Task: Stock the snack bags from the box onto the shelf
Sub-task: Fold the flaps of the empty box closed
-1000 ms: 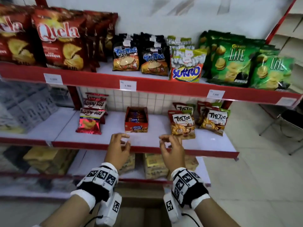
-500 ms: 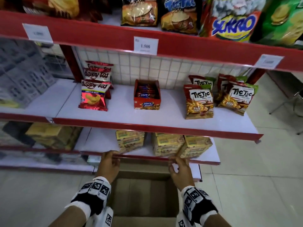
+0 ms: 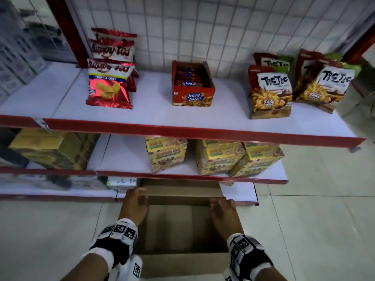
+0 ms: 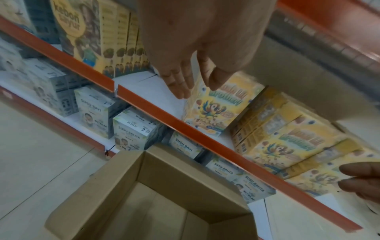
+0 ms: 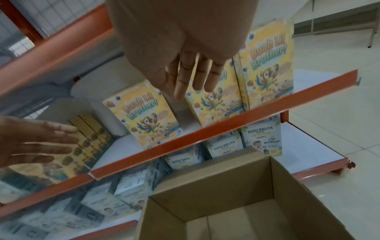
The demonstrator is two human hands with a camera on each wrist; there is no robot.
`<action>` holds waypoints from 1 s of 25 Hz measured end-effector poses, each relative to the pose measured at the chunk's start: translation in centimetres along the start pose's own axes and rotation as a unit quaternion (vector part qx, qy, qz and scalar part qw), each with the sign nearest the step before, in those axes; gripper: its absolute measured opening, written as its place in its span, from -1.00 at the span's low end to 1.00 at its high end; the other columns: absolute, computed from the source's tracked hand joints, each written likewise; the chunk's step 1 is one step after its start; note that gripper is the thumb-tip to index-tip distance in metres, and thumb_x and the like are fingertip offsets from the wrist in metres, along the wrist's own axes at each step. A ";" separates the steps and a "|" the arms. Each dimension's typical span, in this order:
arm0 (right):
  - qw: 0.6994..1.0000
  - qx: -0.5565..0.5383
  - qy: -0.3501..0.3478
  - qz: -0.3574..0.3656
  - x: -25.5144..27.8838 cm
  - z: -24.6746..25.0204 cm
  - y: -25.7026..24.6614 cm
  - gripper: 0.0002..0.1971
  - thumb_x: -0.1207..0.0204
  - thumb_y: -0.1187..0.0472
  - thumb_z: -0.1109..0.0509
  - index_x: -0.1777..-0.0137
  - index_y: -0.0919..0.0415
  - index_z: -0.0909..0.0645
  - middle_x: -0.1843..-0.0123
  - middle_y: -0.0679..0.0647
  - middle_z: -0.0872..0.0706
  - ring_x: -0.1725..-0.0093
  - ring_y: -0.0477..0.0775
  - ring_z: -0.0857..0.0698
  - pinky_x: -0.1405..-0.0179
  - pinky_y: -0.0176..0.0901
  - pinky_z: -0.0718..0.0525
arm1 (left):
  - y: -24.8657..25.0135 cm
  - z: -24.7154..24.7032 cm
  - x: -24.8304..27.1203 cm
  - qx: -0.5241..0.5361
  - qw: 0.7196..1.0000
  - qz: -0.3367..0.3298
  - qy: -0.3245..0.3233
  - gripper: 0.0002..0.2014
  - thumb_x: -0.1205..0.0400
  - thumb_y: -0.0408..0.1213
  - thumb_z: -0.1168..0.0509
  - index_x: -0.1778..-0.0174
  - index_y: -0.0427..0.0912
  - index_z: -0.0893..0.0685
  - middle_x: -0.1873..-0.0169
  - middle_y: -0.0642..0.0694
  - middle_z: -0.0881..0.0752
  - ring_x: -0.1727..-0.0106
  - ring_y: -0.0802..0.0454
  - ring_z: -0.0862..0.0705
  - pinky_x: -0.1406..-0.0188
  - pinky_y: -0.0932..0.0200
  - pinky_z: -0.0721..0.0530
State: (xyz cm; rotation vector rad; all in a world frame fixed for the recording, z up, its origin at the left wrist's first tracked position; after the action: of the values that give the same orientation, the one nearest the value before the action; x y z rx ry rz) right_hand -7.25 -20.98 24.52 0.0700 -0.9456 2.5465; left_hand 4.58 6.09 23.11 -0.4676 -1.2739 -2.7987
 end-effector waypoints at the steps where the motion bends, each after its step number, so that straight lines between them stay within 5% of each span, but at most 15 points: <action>1: 1.000 0.002 -0.002 0.006 -0.4 -1.7 1.2 -0.74 -0.49 0.34 -0.37 -0.15 0.12 -0.69 -0.14 0.12 -0.69 -0.26 0.14 -0.57 -0.29 -0.21 -0.48 | -1.8 -1.0 -0.4 -0.002 1.000 0.002 0.006 -0.76 -0.58 -0.56 -0.25 -0.16 -0.37 -0.64 -0.18 -0.36 -0.63 -0.21 -0.26 -0.62 -0.27 -0.02 -0.55; 7: 0.997 0.013 -0.080 0.003 -4.8 -12.5 9.6 -0.56 -0.50 0.31 -0.38 -0.40 0.14 -0.55 -0.29 0.12 -0.67 -0.39 0.17 -0.50 -0.46 -0.18 -0.35 | -15.0 -7.1 -3.9 -0.035 0.995 0.090 0.026 -0.63 -0.61 -0.50 -0.25 -0.35 -0.35 -0.54 -0.34 -0.39 -0.54 -0.36 -0.33 -0.50 -0.42 -0.11 -0.41; 12: 0.978 0.101 -0.178 0.027 -6.4 -22.6 16.1 -0.43 -0.54 -0.05 -0.35 -0.53 -0.04 -0.34 -0.52 -0.01 -0.42 -0.52 0.06 -0.24 -0.53 -0.30 -0.08 | -25.3 -12.2 -6.4 -0.239 0.943 0.216 -0.083 -0.13 -0.56 0.11 -0.32 -0.66 -0.01 0.04 -0.64 -0.23 -0.05 -0.59 -0.31 -0.16 -0.54 -0.13 -0.19; 15: 0.975 0.108 -0.185 0.052 -8.4 -26.9 18.4 -0.40 -0.54 -0.06 -0.35 -0.56 -0.02 -0.31 -0.53 0.02 -0.41 -0.52 0.09 -0.23 -0.52 -0.27 -0.10 | -28.2 -15.1 -9.8 -0.213 0.964 0.137 -0.079 -0.20 -0.65 -0.07 -0.28 -0.67 -0.14 0.07 -0.65 -0.29 -0.02 -0.62 -0.31 -0.13 -0.57 -0.11 -0.16; 19: 0.977 0.110 -0.168 0.074 -12.1 -29.4 20.2 -0.45 -0.56 0.02 -0.35 -0.55 0.01 -0.35 -0.51 0.07 -0.46 -0.51 0.14 -0.29 -0.47 -0.26 -0.13 | -29.8 -17.5 -12.5 -0.062 0.994 0.002 -0.088 -0.38 -0.70 -0.47 -0.10 -0.65 -0.23 0.03 -0.53 -0.30 -0.33 -0.50 -0.29 -0.39 -0.39 0.04 -0.40; 25: 0.980 0.130 -0.135 0.060 -13.4 -30.1 21.1 -0.63 -0.60 0.07 -0.32 -0.39 0.07 -0.55 -0.42 0.13 -0.56 -0.45 0.17 -0.43 -0.42 -0.23 -0.31 | -30.2 -17.3 -11.9 -0.080 0.990 0.036 -0.114 -0.40 -0.75 -0.15 -0.04 -0.67 -0.02 0.07 -0.51 -0.06 -0.34 -0.40 -0.14 -0.50 0.03 0.20 -0.60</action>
State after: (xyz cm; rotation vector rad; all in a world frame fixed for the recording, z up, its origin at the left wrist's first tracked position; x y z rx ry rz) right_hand -0.66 -21.17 -14.01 0.4588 -0.7224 2.8100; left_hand 6.93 12.16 -13.05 -0.8465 -1.0429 -2.8642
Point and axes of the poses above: each hand's wrist, its own x-axis away from the middle knuckle, its own z-axis out of the back of the hand, y = z × x, the point moved 7 cm from there along -x, towards the middle knuckle
